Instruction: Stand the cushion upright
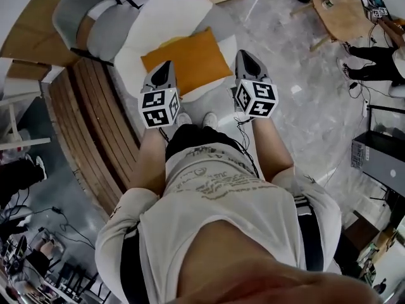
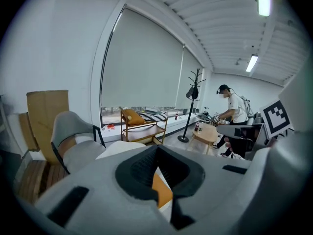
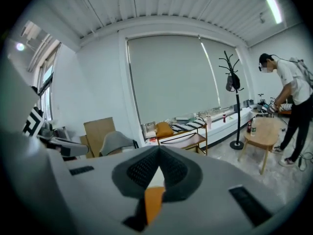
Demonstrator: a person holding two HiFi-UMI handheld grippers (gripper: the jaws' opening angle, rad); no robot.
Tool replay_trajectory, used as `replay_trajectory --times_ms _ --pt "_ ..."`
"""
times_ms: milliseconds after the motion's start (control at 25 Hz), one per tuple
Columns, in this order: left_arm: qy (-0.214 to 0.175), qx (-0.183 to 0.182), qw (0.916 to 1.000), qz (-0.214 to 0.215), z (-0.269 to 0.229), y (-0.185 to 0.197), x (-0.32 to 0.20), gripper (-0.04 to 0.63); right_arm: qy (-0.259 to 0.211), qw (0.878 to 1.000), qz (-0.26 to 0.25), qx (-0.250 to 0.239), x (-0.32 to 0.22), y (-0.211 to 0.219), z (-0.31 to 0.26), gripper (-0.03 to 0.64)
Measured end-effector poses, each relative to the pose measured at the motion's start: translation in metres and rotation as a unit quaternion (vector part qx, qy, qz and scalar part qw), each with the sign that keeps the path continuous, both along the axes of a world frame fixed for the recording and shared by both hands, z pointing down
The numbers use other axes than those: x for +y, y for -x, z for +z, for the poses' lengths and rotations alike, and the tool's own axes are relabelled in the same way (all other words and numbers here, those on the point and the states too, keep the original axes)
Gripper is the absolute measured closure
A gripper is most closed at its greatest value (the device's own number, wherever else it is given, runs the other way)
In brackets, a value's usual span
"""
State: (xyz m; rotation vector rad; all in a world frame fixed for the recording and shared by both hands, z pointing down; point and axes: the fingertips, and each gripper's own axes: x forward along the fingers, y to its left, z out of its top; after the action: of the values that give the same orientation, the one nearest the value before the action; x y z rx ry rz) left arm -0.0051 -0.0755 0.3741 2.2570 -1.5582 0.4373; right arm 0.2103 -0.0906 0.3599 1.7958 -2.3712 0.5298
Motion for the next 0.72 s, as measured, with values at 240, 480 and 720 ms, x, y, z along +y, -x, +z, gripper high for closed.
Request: replay_trajectory --times_ms 240,480,720 --pt "0.042 -0.003 0.9990 -0.013 0.040 0.028 -0.009 0.574 0.026 0.999 -0.035 0.033 -0.024 0.030 0.034 0.589" --pt "0.089 0.022 0.9951 -0.037 0.082 0.057 -0.025 0.574 0.080 0.992 -0.067 0.066 -0.041 0.058 0.088 0.589" --pt "0.144 0.020 0.9865 -0.074 0.152 0.087 -0.030 0.574 0.102 0.989 -0.058 0.086 -0.062 0.066 0.144 0.589"
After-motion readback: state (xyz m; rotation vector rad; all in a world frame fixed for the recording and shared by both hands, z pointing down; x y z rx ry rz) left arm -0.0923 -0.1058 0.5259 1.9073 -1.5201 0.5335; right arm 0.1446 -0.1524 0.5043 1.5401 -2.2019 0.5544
